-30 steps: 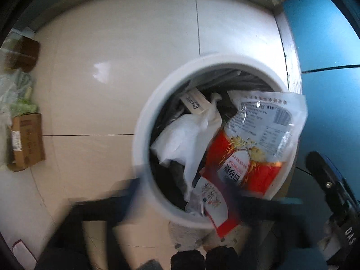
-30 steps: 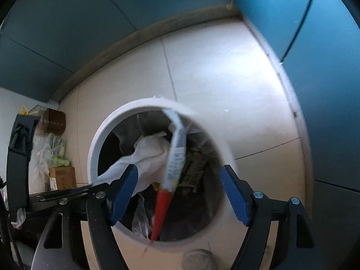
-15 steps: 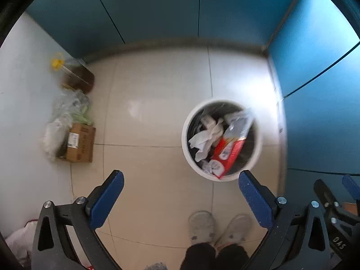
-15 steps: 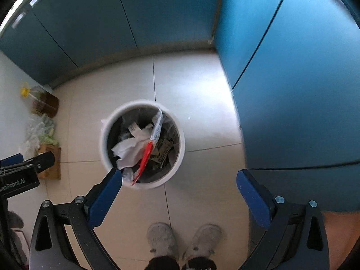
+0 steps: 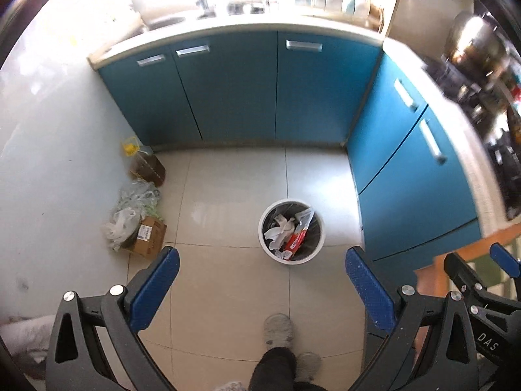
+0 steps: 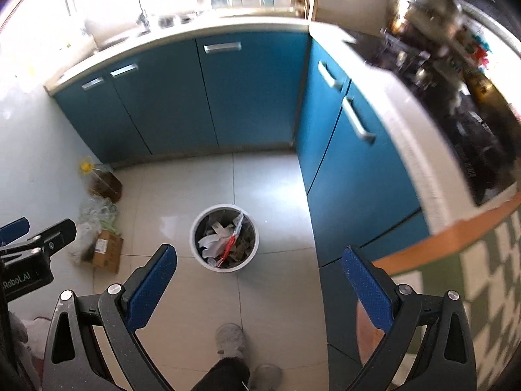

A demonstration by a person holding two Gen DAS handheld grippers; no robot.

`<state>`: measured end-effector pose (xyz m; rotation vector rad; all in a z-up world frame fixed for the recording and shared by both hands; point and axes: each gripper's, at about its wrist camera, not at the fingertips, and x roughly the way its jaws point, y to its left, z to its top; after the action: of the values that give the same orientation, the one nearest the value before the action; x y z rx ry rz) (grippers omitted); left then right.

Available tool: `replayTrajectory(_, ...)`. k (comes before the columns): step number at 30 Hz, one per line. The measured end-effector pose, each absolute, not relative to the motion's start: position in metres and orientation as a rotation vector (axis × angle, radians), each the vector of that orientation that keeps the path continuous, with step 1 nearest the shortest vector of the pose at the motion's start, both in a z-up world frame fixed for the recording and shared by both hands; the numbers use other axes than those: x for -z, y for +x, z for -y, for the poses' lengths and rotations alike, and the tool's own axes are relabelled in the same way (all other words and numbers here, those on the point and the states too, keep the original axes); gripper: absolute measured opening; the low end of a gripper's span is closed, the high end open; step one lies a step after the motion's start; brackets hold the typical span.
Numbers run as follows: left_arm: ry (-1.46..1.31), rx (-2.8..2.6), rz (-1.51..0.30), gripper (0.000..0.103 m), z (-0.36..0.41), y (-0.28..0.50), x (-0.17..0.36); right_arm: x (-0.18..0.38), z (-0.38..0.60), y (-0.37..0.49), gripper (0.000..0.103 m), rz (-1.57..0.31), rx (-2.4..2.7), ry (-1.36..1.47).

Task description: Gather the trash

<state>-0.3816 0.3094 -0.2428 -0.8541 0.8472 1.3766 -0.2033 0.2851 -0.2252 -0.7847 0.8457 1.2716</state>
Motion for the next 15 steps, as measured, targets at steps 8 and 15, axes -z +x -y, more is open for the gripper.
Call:
replayTrajectory(8, -0.854, -1.365, -0.780, 0.103, -0.231, -0.375, 0.173, 0.138, -0.203, -0.199, 0.103, -0.884, -1.398, -0.736)
replayTrajectory(15, -0.934, -1.279, -0.680, 0.103, -0.182, -0.378, 0.134, 0.077, -0.143, -0.202, 0.103, -0.883, -1.500, -0.707)
